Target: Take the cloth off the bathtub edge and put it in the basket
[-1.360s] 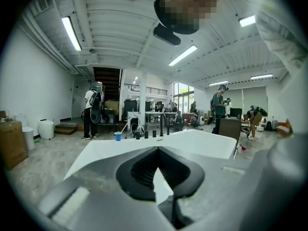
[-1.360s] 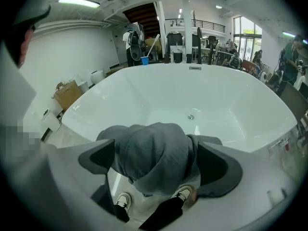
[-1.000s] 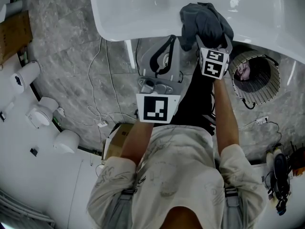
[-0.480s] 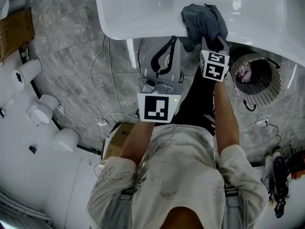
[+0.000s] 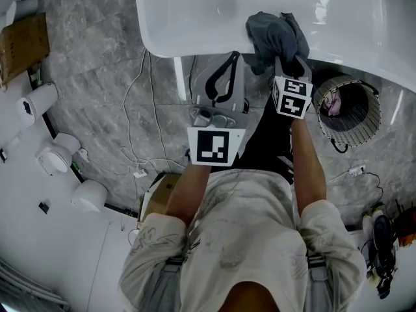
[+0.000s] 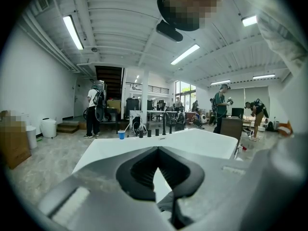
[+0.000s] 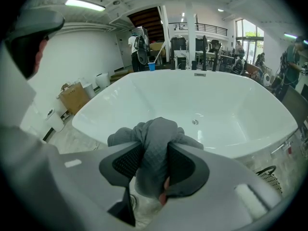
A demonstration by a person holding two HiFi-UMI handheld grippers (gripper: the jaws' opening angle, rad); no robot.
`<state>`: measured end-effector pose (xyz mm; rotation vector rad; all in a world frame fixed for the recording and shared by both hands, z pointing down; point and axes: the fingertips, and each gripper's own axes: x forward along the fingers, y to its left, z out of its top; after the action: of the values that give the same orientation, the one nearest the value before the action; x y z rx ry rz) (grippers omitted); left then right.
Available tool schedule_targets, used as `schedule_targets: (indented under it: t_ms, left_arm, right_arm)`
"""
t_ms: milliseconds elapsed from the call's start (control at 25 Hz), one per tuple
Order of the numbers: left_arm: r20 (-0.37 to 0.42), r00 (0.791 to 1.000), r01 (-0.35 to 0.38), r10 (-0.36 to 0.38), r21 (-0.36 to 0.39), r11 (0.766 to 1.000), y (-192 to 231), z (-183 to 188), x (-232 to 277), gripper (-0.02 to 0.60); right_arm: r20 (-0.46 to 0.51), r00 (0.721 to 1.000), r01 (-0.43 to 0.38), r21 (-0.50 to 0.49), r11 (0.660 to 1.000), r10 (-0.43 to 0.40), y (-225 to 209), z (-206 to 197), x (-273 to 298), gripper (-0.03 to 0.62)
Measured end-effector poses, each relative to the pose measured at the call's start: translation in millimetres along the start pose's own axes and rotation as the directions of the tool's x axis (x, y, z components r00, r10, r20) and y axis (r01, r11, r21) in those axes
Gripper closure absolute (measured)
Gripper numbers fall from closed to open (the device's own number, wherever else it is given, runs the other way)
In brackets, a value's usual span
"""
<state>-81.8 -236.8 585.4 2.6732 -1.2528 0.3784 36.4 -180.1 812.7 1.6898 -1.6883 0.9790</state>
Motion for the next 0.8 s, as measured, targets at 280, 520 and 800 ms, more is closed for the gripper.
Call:
schedule_targets:
  t_ms: [280,520,800]
  left_arm:
    - [0.035,0.999,0.007,-0.008,0.005,1.0,-2.3,20.7,-11.5,0.584]
    - [0.076,0.997,0.003,-0.004,0.018,1.0,0.5,44.9,-28.2,0.584]
    - [0.153,0.988,0.009,-0.012,0.025,1.0,0.3,84.0,-45.1,0.584]
  right_arm:
    - [0.048,0.999,-0.005,0.012,1.0,0.005,9.6,19.4,-38.9,0.431]
    - [0.121,0.993,-0.001,-0.003,1.0,0.001,18.0,48.9,-79.9,0.43]
    - [0.24,0.971,0.031,-0.027,0.999,-0.024,26.2,90.8,-130.9,0.43]
